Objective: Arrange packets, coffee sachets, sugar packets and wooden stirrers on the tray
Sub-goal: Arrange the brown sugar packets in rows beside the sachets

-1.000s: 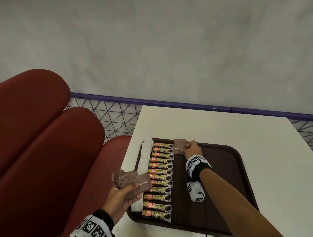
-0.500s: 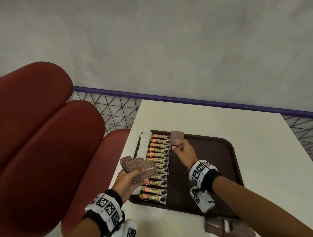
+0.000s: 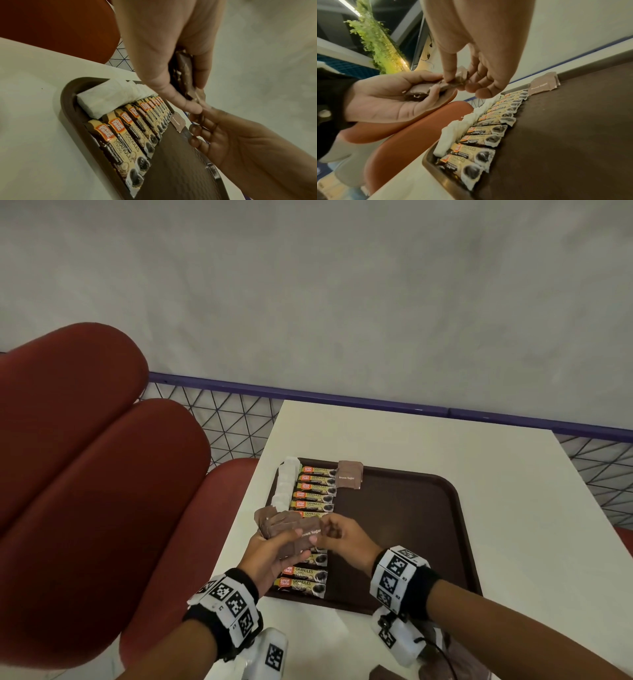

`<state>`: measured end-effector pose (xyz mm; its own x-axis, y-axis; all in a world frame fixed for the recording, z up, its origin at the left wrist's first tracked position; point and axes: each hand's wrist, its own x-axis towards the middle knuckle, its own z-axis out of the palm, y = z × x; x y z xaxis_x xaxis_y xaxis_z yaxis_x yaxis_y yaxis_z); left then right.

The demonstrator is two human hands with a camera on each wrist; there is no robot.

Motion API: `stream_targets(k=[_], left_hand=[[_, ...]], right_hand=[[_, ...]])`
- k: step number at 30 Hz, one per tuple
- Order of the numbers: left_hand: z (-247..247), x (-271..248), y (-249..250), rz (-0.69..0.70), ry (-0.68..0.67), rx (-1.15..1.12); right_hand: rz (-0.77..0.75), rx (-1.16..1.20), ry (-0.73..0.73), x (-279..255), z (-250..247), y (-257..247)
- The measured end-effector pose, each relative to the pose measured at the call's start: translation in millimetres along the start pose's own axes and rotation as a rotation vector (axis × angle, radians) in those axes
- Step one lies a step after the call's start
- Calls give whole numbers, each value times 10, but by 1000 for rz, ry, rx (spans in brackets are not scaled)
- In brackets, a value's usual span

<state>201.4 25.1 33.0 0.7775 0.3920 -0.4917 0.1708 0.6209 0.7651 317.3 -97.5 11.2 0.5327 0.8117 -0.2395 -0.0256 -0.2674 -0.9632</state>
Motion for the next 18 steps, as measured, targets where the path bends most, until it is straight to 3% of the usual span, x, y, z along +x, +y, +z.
stream_targets(k=[8, 15, 18], left_hand=[[-72, 31, 22, -55, -16, -129], [-189, 68, 38, -72, 22, -80], [-240, 89, 48, -80, 26, -78]], right_hand=[[98, 27, 97, 60, -194, 9], [195, -17, 514, 413, -598, 227], [233, -80, 616, 607, -728, 256]])
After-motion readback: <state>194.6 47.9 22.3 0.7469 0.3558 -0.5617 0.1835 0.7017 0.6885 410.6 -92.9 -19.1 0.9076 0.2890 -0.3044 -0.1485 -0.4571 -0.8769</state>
